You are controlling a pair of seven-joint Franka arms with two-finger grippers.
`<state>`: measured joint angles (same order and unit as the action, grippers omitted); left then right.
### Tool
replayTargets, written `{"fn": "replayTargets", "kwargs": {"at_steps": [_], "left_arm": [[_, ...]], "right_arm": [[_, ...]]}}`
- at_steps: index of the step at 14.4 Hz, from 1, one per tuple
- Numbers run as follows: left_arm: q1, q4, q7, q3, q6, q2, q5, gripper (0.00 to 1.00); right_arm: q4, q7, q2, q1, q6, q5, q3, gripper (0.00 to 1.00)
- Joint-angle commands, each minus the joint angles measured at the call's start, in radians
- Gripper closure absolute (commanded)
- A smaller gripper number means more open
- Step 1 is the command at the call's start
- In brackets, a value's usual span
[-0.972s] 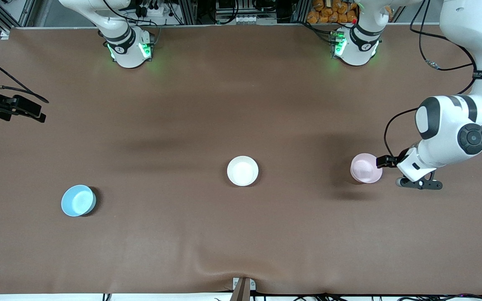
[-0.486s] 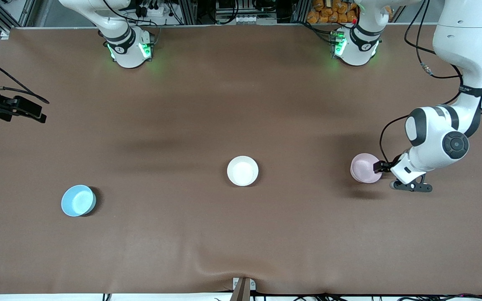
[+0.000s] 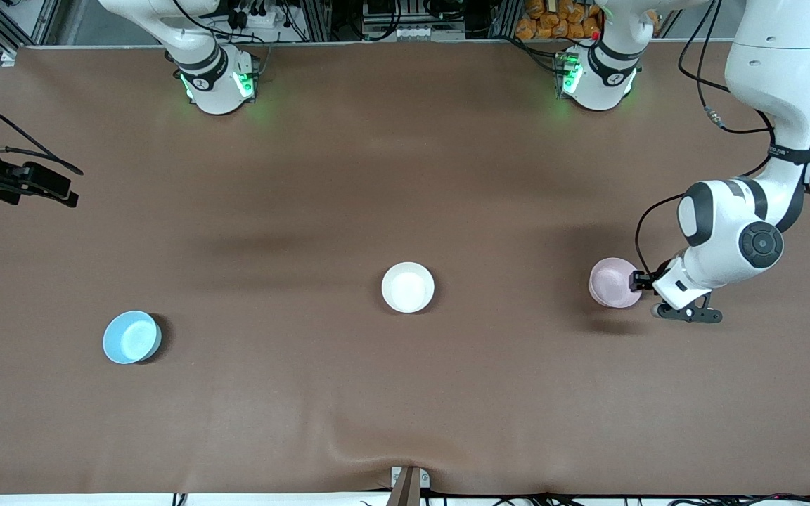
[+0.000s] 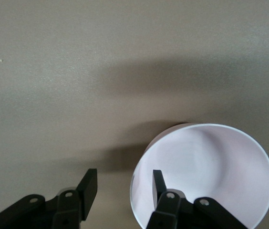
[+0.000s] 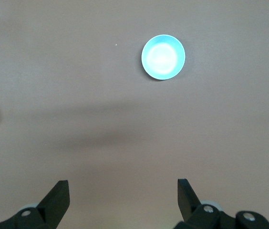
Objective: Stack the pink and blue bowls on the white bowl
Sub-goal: 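Close the left gripper on the pink bowl's rim, then carry the pink bowl with the left gripper over the white bowl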
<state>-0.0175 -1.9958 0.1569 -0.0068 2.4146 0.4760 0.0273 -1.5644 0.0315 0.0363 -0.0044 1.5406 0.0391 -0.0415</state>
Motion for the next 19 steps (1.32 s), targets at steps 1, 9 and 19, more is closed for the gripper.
{"fn": "replayTargets", "kwargs": {"at_steps": [1,9,19], "left_arm": [[-0.001,-0.008,0.020,-0.009,0.018,0.001,0.020,0.56],[-0.006,0.014,0.010,-0.031,-0.024,-0.032,0.040,1.00],[0.204,0.370,-0.402,-0.093,-0.307,-0.017,0.097,1.00]], "right_arm": [[0.009,0.014,0.008,0.001,-0.004,0.001,-0.001,0.00],[0.012,0.016,0.016,0.009,-0.002,-0.001,-0.001,0.00],[0.015,0.014,0.014,0.006,-0.002,-0.001,-0.001,0.00]]}}
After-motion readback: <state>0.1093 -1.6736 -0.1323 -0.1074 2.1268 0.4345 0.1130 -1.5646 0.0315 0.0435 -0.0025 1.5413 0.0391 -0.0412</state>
